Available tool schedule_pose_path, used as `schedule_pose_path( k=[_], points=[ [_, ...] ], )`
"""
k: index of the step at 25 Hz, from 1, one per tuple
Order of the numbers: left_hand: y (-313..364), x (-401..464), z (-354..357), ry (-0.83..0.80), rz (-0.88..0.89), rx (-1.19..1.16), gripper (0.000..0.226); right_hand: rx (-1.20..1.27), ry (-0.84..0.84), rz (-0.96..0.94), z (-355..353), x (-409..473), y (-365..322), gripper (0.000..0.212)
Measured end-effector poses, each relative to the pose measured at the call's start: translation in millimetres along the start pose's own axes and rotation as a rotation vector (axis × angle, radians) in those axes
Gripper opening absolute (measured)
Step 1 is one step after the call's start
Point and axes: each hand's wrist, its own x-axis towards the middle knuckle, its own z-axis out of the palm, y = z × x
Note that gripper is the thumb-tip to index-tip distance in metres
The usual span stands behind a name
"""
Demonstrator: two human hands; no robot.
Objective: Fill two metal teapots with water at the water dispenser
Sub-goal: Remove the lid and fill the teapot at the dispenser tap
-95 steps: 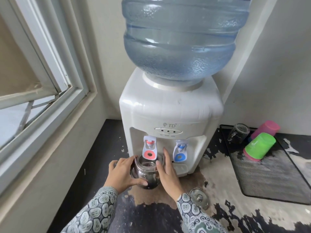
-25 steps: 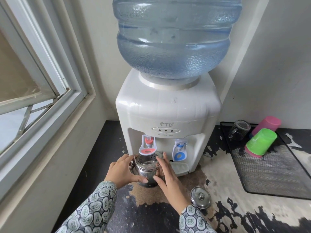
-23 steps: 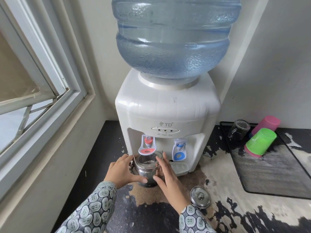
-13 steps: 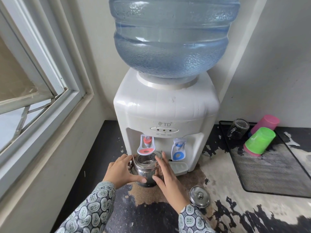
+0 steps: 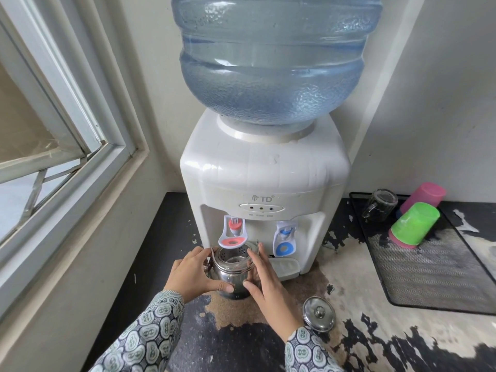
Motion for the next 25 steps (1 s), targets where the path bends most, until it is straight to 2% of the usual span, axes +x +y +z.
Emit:
schedule_pose_path(
  k=[10, 13, 14, 17, 18, 25],
  points=[
    [-1.4, 1.0, 0.5, 0.005, -0.001, 0.018, 0.126, 0.007, -0.016, 0.016, 0.4, 0.5, 1.3, 0.068],
    [-1.7, 0.7, 0.9, 0.008, 0.005, 0.005, 0.125, 0.083, -0.044, 0.073, -3.1, 1.5, -4.9, 0.066],
    [-2.0, 0.8, 0.9, 0.009, 0.007, 0.001, 0.124, 0.119, -0.019, 0.088, -5.7, 3.1, -9.6, 0.059],
    [-2.4, 0.7, 1.4, 0.001, 0.002, -0.005, 0.127, 0.256, 0.222, 0.092, -21.1, 13.2, -30.7, 0.021],
    [-2.6, 0.6, 1.5, -0.001, -0.002, -0.007, 0.128, 0.318, 0.276, 0.094, -28.6, 17.6, -39.0, 0.016],
    [-3.1, -0.5, 2.6, -0.001, -0.003, -0.025, 0.129, 0.384, 0.203, 0.094, -59.5, 42.4, -65.5, 0.040]
  ],
)
